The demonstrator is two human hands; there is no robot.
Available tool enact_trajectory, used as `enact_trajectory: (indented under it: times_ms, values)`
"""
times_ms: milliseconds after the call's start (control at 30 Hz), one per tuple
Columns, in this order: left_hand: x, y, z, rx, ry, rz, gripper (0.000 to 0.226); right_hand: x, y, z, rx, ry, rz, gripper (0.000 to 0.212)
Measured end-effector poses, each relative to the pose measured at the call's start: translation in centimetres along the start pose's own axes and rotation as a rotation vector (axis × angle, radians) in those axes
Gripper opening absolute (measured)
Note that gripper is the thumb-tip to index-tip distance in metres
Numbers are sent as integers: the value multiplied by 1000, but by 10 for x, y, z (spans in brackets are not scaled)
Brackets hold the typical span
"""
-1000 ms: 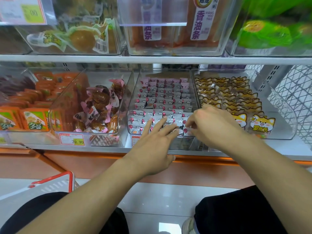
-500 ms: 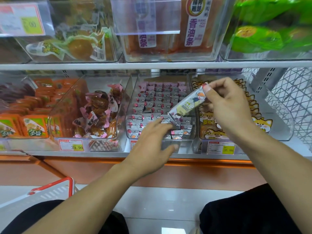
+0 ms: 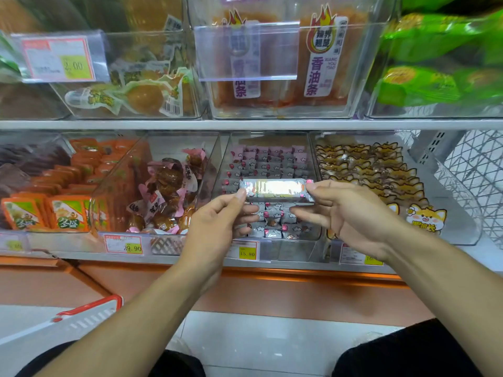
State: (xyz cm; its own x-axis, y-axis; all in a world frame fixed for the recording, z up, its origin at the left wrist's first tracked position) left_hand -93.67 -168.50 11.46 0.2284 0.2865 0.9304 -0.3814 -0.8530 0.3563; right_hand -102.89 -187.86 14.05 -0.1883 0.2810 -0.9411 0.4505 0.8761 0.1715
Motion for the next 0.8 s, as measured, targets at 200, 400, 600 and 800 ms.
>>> enact_trajectory:
  times_ms: [200,400,600,800]
  values:
    - [1,0,4,16,-147,-207,26,3,-3,1,-22,33,-53,12]
    - [-3,1,5,69,-65,-97,10,1,-1,-2,-128,128,50,35]
    - [-2,10,2,-16,-140,-134,16,3,1,-7,-152,55,24,32]
    - [-2,16,-4,-141,-357,-211,56,-2,-3,-9,-138,-425,-456,39]
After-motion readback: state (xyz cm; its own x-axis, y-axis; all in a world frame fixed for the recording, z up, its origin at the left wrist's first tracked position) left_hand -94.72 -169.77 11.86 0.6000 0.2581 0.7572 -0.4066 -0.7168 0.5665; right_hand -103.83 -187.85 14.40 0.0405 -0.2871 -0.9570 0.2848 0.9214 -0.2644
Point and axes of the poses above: each hand's wrist, its own z-axis towards the middle knuckle, its own y-axis out of the palm, x = y × z, the point moved 2 cm from there along z, towards the middle knuckle, and after that the axes turned 11 degrees about -z, right-handed, at the moved point
